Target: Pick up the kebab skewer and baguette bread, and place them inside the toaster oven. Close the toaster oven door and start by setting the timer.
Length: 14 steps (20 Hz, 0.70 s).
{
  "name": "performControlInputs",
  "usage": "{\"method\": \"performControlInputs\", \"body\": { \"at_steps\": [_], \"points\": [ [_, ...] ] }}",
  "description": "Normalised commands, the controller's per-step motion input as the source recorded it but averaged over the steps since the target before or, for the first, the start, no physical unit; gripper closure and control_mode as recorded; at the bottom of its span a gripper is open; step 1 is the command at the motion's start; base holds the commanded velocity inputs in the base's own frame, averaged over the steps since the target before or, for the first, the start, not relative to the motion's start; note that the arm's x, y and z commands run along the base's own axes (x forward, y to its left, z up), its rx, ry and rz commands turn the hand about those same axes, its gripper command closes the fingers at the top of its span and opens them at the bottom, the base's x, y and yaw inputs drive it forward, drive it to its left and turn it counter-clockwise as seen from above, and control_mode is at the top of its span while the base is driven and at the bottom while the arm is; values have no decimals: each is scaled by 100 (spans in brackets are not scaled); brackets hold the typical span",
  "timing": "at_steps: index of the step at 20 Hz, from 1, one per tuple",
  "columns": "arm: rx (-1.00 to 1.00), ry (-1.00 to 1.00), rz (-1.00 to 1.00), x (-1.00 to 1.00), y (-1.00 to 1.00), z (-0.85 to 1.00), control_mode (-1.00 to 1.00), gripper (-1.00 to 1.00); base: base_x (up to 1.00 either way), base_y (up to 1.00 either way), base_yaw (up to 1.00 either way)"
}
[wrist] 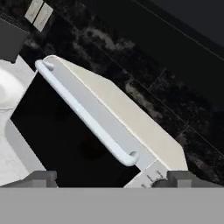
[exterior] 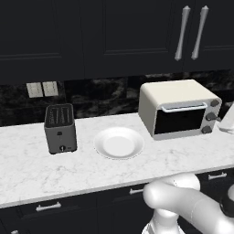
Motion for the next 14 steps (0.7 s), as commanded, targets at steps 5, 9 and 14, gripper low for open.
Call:
{"method": "performControlInputs", "body": {
  "at_steps": [5, 9, 14],
  "points": [
    [-33, -20, 12, -8, -35, -25, -100, -100, 0, 0, 0],
    [-38, -18, 9, 0, -2, -46, -100, -100, 0, 0, 0],
    [-34, -19, 8, 0, 0, -22, -100, -100, 0, 0, 0]
  ]
}}
